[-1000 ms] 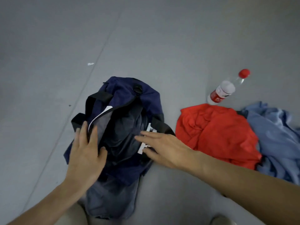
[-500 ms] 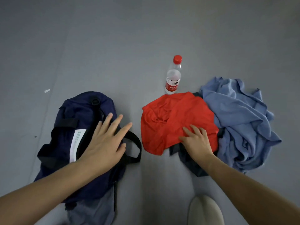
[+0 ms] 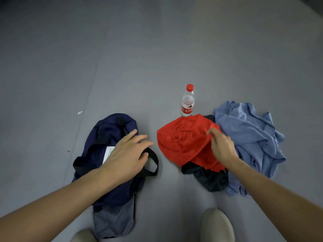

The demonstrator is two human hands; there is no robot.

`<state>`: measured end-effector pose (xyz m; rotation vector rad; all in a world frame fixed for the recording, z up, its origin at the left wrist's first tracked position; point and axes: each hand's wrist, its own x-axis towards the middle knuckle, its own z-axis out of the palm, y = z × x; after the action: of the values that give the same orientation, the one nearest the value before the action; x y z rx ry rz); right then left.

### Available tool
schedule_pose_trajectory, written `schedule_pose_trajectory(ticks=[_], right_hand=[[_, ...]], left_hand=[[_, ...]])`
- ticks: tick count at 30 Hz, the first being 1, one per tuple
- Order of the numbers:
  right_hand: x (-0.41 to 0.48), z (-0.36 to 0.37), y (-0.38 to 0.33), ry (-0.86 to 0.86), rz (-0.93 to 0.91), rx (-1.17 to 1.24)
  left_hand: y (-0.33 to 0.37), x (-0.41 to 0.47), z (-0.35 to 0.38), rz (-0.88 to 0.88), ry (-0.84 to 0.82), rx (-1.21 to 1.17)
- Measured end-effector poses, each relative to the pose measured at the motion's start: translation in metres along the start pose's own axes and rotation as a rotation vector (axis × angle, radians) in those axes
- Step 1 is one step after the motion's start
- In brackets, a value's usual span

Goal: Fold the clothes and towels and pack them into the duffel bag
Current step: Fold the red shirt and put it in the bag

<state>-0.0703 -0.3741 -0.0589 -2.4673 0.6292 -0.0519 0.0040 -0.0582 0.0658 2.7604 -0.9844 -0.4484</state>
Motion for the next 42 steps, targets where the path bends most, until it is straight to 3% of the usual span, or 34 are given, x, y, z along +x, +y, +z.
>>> schedule_pose_trajectory(ticks=[6,9,14,18,25,30,36,38,42], right_hand=[[-0.013,-0.099,-0.115,-0.048,-0.247,0.415],[-0.03,-0.14,-0.169,-0.116,-0.392,0.506],[-0.066,-0.178,-0.241,-0.241,-0.456,0.587],[-0.087,-0.18,-0.282,-0.235,-0.429,0.65],[-0.095,-0.143,-0.298,-0.025,-0.221,0.71],[-0.104,-0.102,-0.282,-0.178,-0.143,0.516],[-0.113,-0.083,-0.263,-0.625,-0.217,0.041],[-0.112,-0.069,-0.258,-0.58,-0.178,-0.064],[-0.096,-0.056,-0.262,-0.316,-0.122,0.013]], left_hand=[[0.025,-0.052,-0.06,-0.072,0.115,-0.127],[0.038,-0.076,-0.091,-0.133,0.222,-0.194],[0.039,-0.106,-0.103,-0.232,0.34,-0.369],[0.032,-0.109,-0.096,-0.229,0.224,-0.539],[0.011,-0.1,-0.108,-0.257,0.486,-0.49],[-0.004,-0.095,-0.121,-0.189,0.56,-0.851],[-0.005,-0.09,-0.135,-0.201,0.618,-1.383],[-0.007,-0.088,-0.139,-0.216,0.621,-1.47],[-0.017,-0.087,-0.14,-0.241,0.673,-1.434]])
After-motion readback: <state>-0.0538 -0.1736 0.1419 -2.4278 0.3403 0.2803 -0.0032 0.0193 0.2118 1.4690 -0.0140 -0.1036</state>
